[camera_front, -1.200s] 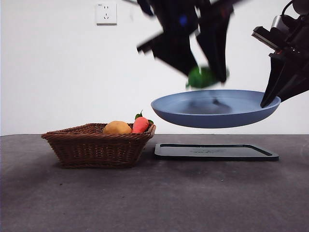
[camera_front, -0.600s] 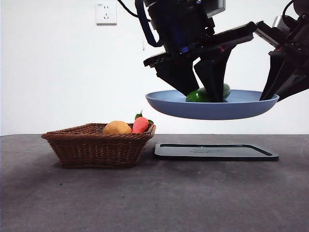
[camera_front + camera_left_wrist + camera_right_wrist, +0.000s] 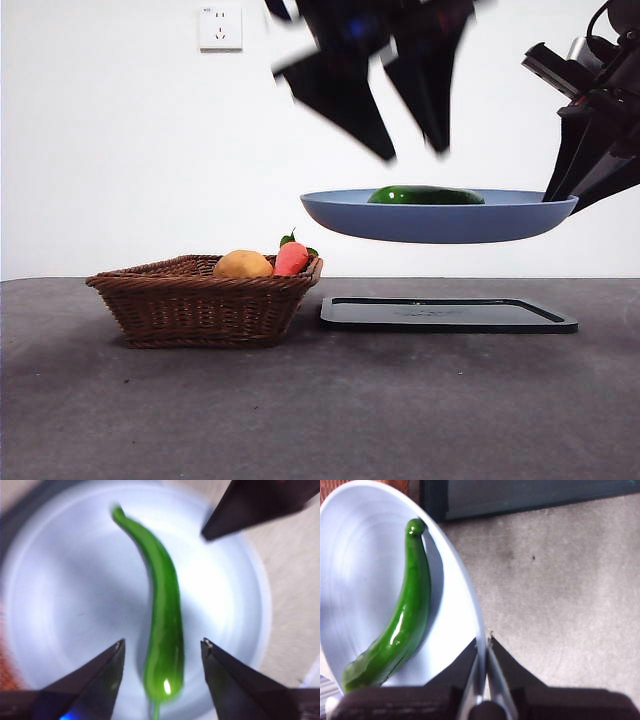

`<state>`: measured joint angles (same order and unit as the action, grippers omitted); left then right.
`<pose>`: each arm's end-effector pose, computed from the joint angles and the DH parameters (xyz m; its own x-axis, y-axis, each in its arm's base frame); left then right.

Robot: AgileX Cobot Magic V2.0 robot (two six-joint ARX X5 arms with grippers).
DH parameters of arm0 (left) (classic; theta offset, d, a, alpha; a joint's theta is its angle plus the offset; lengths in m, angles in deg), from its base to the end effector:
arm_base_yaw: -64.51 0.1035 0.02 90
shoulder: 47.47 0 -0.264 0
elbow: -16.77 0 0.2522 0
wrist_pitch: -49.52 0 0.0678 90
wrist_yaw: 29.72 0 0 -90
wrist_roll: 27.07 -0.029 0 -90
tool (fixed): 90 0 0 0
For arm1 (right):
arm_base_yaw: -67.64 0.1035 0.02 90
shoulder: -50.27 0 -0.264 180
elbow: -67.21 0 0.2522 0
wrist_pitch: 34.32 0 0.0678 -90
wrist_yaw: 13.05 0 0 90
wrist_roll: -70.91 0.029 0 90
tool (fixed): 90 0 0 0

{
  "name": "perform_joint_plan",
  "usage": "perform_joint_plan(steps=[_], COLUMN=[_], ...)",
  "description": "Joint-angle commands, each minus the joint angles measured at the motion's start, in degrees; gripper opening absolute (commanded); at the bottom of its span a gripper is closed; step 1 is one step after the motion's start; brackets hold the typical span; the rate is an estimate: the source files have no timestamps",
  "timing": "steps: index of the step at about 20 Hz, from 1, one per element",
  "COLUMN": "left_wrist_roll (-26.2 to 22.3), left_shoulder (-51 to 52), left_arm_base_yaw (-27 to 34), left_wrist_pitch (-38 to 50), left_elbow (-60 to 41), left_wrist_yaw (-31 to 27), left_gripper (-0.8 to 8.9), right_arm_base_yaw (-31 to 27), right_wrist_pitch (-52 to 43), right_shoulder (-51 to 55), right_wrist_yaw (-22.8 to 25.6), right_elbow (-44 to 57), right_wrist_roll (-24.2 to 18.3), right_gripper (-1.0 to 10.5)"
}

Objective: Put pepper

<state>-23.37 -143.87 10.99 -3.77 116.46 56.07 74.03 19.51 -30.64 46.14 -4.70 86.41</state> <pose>0.2178 -0.2909 0.3062 0.4402 -0.4718 -0.7640 0.7428 0.6693 0.0146 0.2664 0.0448 0.2423 0.3327 0.5527 -0.7641 -0.0798 0.8239 0.5611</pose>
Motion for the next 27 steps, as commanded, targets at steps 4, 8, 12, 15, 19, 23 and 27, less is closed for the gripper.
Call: perform_joint_plan(steps=[4, 8, 12, 15, 19, 23, 27], left_wrist_roll=[-1.0, -1.4, -1.4, -1.1, -0.7, -0.7, -0.5], left_shoulder=[9.2, 18.6, 26.4, 30.5, 33.2, 33.2, 33.2], left_arm_base_yaw=[-0.3, -0.3, -0.4, -0.4, -0.4, -0.4, -0.4], left_wrist_pitch=[-4.6, -5.3, -6.5, -7.2, -7.8, -8.5, -8.1], left_elbow=[1.2, 1.2, 1.2, 1.2, 1.2, 1.2, 1.2], left_wrist_yaw=[-0.3, -0.3, -0.3, -0.3, -0.2, -0.3, -0.3], left_gripper=[2.84, 2.84, 2.84, 2.84, 2.84, 2.84, 2.84], right_arm_base_yaw=[-0.4, -2.3, -4.4, -5.8, -6.6, -6.6, -6.6], right_wrist_pitch=[-4.5, -5.5, -5.6, -5.7, -6.7, -8.9, -9.7], right_shoulder=[-0.8, -5.9, -14.4, -21.5, -30.0, -35.1, -38.2], right_wrist_yaw=[2.8, 2.8, 2.8, 2.8, 2.9, 2.9, 2.9], right_elbow=[-1.0, -5.1, -11.3, -16.4, -23.3, -27.5, -27.6], right_wrist_roll=[6.6, 9.0, 9.6, 10.3, 10.6, 10.6, 10.6], right_gripper=[0.1, 0.1, 0.1, 0.1, 0.1, 0.1, 0.1])
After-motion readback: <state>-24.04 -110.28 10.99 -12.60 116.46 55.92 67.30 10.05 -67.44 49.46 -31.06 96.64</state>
